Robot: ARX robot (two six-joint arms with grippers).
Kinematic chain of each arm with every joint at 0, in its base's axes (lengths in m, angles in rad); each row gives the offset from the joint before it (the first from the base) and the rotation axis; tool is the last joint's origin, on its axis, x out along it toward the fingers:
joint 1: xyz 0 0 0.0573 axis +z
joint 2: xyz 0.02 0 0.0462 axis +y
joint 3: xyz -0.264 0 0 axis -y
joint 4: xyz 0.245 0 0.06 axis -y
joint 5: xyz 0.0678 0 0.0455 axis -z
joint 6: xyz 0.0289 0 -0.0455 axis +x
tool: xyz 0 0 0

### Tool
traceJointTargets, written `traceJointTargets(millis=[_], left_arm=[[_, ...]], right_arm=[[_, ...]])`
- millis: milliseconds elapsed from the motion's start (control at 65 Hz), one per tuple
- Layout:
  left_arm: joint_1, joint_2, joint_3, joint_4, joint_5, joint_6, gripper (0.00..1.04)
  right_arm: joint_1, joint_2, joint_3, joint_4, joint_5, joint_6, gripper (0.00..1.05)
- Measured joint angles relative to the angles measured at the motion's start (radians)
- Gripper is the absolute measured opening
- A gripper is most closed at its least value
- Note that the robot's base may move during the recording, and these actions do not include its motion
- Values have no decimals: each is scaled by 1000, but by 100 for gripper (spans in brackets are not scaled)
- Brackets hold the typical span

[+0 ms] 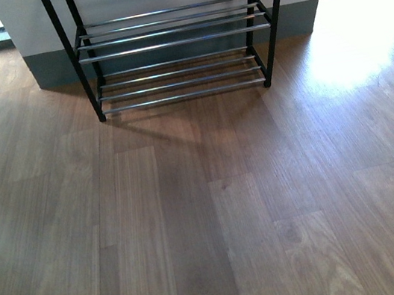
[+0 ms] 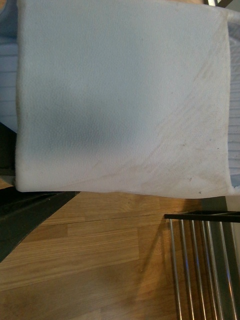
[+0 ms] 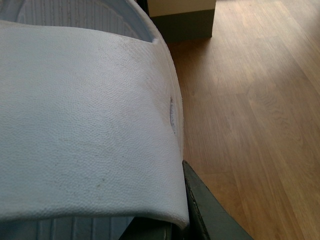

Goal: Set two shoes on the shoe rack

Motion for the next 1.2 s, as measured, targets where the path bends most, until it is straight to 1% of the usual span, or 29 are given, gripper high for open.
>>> traceJointTargets(millis=[1199], left_arm=[[-2,0,0,-2,-4,1,2]], right_arm=[[2,0,0,-1,-2,0,1]])
